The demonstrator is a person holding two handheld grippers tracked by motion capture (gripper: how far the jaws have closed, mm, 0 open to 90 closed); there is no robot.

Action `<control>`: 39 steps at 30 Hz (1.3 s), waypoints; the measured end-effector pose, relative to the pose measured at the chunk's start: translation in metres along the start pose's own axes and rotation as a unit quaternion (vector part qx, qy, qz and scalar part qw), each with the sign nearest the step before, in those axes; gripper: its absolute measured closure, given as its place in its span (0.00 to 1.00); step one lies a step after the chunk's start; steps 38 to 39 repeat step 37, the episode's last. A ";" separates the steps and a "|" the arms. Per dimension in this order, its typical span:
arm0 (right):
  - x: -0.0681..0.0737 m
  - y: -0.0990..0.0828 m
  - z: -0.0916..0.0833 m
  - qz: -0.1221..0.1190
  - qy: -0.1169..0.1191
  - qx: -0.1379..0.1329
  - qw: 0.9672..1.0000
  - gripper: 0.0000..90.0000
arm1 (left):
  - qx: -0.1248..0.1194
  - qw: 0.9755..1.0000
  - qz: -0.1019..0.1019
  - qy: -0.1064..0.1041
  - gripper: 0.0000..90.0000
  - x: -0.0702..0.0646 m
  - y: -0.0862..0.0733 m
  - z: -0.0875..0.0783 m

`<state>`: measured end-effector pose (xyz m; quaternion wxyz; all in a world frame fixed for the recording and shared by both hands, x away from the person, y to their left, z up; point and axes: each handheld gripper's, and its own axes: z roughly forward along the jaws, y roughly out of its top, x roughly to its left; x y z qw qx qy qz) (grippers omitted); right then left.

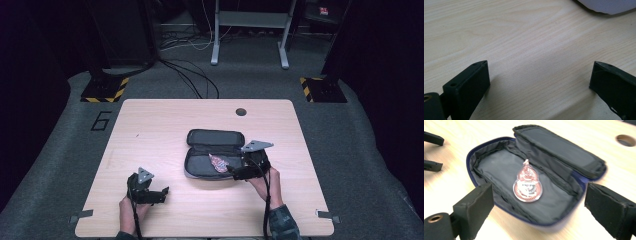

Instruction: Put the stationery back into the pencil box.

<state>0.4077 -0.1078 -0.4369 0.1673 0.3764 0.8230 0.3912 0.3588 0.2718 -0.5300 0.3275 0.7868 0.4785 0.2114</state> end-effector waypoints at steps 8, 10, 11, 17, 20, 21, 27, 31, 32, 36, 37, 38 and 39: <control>-0.011 -0.023 -0.039 0.004 -0.058 -0.018 0.998 0.09 | 0.000 1.000 0.001 0.000 0.03 0.000 0.000 0.000; -0.017 -0.033 -0.049 0.009 -0.080 -0.022 0.997 0.08 | 0.002 1.000 -0.001 -0.001 0.03 0.000 0.000 0.000; -0.020 -0.038 -0.053 0.013 -0.086 -0.025 0.996 0.08 | -0.001 1.000 -0.002 0.000 0.03 0.000 0.000 0.000; -0.035 -0.081 -0.069 0.055 -0.124 -0.016 0.991 0.08 | 0.001 1.000 0.000 0.000 0.03 0.000 0.000 0.000; -0.039 -0.102 -0.070 0.076 -0.137 -0.007 0.988 0.08 | 0.003 1.000 0.001 -0.002 0.03 0.000 0.000 0.000; -0.041 -0.109 -0.070 0.080 -0.142 -0.003 0.987 0.08 | 0.003 1.000 0.001 -0.002 0.03 0.000 0.000 0.000; -0.050 -0.145 -0.060 0.114 -0.157 0.038 0.980 0.06 | -0.003 1.000 0.000 0.002 0.03 0.000 0.000 0.000; -0.054 -0.159 -0.052 0.124 -0.156 0.044 0.979 0.02 | -0.002 1.000 -0.001 0.002 0.03 0.000 0.000 0.000; -0.055 -0.160 -0.052 0.123 -0.154 0.043 0.979 0.01 | -0.002 1.000 -0.001 0.002 0.03 0.000 0.000 0.000; -0.057 -0.162 -0.051 0.124 -0.152 0.034 0.980 0.00 | -0.005 1.000 -0.004 0.002 0.03 -0.001 0.000 0.001; -0.056 -0.162 -0.052 0.125 -0.151 0.037 0.980 0.00 | -0.005 1.000 -0.003 0.003 0.03 -0.001 0.000 0.001; -0.056 -0.162 -0.052 0.125 -0.151 0.037 0.980 0.00 | -0.005 1.000 -0.003 0.003 0.03 -0.001 0.000 0.001; -0.056 -0.162 -0.052 0.125 -0.151 0.037 0.980 0.00 | -0.005 1.000 -0.003 0.003 0.03 -0.001 0.000 0.001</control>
